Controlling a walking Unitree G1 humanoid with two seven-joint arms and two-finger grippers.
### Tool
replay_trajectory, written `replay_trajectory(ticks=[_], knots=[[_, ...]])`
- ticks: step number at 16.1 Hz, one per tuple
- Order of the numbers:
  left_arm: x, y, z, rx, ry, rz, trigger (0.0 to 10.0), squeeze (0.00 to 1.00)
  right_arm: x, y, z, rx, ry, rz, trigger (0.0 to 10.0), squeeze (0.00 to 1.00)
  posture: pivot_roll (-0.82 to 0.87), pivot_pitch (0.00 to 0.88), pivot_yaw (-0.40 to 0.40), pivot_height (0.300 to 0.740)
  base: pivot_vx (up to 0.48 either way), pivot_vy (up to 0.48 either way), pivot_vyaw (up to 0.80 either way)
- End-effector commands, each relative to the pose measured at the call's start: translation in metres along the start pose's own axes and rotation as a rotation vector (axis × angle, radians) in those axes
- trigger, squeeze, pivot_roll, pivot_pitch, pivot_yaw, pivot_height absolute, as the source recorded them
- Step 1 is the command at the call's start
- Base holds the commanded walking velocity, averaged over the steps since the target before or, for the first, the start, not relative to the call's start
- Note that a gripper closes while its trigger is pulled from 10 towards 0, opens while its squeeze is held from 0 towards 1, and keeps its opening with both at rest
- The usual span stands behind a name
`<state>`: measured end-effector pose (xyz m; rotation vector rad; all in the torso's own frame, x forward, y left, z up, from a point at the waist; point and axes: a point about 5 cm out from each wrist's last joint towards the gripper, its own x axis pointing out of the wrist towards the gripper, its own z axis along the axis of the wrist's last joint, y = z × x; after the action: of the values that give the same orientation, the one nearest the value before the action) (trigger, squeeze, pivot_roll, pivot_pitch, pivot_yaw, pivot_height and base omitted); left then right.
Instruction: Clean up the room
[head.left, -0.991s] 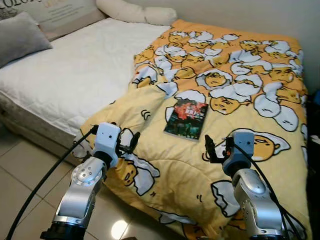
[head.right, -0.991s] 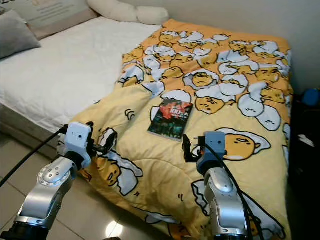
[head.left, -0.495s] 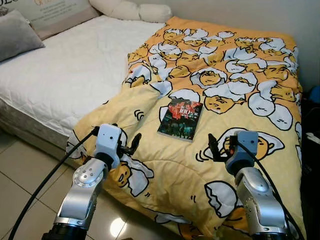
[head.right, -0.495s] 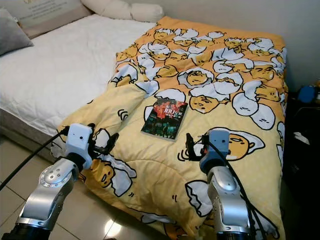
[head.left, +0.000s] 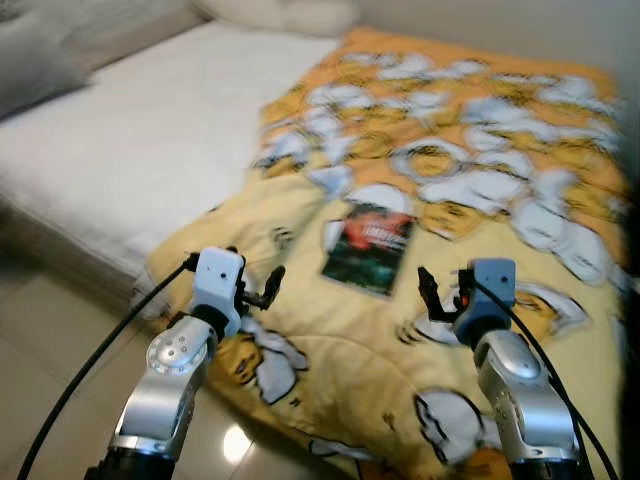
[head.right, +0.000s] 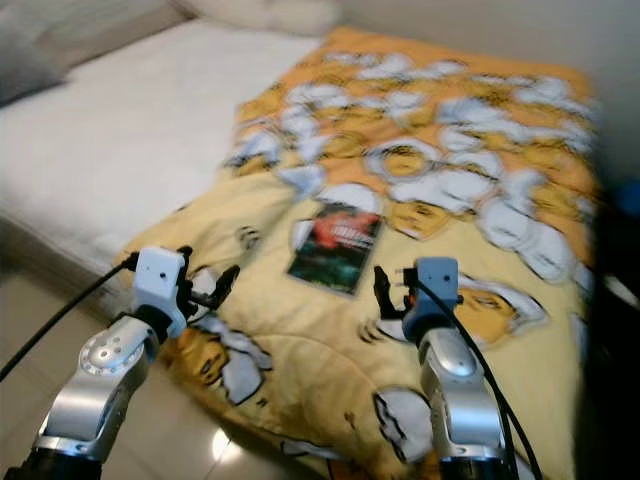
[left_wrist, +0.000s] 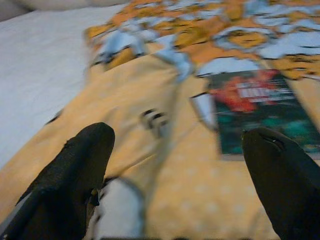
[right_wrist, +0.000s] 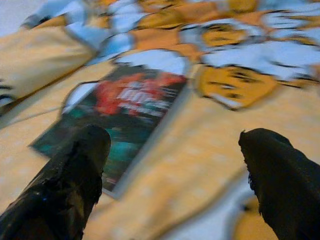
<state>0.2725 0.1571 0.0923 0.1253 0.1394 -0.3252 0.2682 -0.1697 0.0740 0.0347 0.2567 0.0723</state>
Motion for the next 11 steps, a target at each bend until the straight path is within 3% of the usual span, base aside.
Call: replay_trajectory(ticks=[1,3,11], knots=[[-0.0018,0.0056,0.0008,0.011,0.002,0.015,10.0,0.00,0.0012,0.0081,0.0011,0.025,-0.003,0.043,10.0,0.00,-0.04,0.000,0.036,0.740,0.285,0.000,0.00],[-0.0016,0.0060,0.0012,0.013,0.002,0.015,10.0,0.00,0.0006,0.0088,-0.0006,0.027,0.013,0.068,10.0,0.00,-0.03,0.000,0.037,0.740,0.281,0.000,0.00],[-0.0023,0.0069,0.0000,0.022,0.005,0.013,10.0,0.00,-0.0019,0.0074,-0.0053,-0.007,0.048,0.140,10.0,0.00,-0.03,0.000,0.039,0.740,0.000,0.000,0.00]])
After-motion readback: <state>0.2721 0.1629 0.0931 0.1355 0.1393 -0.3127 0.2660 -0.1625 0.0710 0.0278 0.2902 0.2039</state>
